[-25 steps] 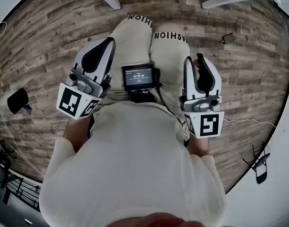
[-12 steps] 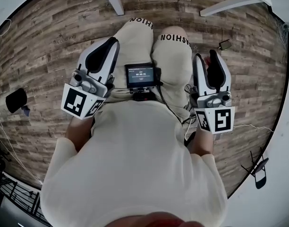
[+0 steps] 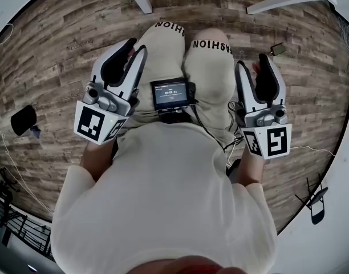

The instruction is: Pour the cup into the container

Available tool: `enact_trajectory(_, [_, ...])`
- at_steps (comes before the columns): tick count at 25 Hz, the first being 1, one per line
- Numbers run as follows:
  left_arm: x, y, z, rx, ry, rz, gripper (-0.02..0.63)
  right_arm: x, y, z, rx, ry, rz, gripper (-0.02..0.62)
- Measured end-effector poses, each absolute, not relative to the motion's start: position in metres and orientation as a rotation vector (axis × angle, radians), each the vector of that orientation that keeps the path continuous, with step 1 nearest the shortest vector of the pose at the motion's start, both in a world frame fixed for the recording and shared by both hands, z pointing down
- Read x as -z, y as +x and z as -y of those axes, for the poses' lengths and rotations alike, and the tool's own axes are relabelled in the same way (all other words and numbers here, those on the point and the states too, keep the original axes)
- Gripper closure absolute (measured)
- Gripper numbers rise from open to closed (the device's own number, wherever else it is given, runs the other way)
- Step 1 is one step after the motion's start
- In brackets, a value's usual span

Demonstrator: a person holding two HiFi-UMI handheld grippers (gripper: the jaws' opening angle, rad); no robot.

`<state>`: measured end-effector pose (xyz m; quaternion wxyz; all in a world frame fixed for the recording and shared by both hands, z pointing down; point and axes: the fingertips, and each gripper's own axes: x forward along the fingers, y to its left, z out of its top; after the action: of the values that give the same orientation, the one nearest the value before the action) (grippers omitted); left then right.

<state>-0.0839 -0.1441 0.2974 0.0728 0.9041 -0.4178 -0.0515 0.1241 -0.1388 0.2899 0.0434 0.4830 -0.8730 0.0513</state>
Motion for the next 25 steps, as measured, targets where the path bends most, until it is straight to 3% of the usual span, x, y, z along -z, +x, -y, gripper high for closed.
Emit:
enact_trajectory(9, [-0.328,-0.069,0.191,0.132,2.663,1.160,0.514,-0.303,0.153,0.190,-0.021,1.440,2.576,0.399])
enact_trajectory(25, [-0.318,-0.035,0.209,0.145,2.686,1.160,0.508,-0.313,0.192,0.208,-0.159,1.455,2.568,0.399])
